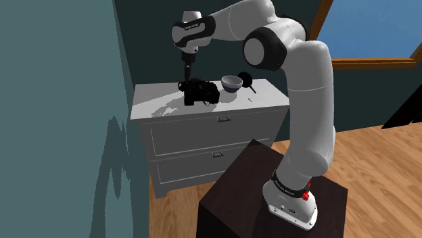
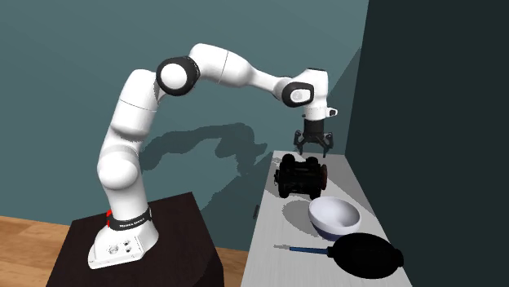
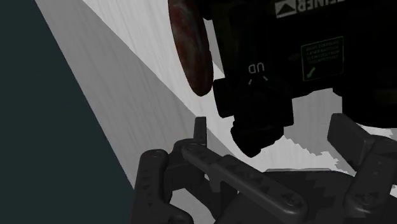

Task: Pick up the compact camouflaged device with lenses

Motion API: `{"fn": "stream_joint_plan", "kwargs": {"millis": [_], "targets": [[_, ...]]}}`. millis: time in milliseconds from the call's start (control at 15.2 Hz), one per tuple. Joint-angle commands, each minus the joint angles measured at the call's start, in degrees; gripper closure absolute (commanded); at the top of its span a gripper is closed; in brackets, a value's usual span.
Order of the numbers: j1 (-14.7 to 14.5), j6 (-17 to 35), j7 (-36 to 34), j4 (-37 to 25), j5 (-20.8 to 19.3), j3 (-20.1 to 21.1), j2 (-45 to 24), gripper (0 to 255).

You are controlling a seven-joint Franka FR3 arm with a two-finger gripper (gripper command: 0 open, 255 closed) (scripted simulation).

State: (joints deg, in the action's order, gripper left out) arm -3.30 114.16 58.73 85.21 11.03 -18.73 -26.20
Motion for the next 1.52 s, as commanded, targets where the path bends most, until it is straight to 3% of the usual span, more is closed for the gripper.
{"fn": "stream_joint_plan", "kwargs": {"millis": [0,462,528,1122,1452], "targets": [[0.24,0.79,0.67,-0.54,0.29,0.26,-1.31,0],[0.24,4.47,1.15,2.03,0.85,0.56,-2.47,0],[0.12,4.56,1.05,2.3,0.79,0.56,-2.29,255],[0.24,4.46,1.15,2.03,0.85,0.56,-2.47,255],[0.24,1.18,0.72,-0.25,0.34,0.3,-1.41,255]]}}
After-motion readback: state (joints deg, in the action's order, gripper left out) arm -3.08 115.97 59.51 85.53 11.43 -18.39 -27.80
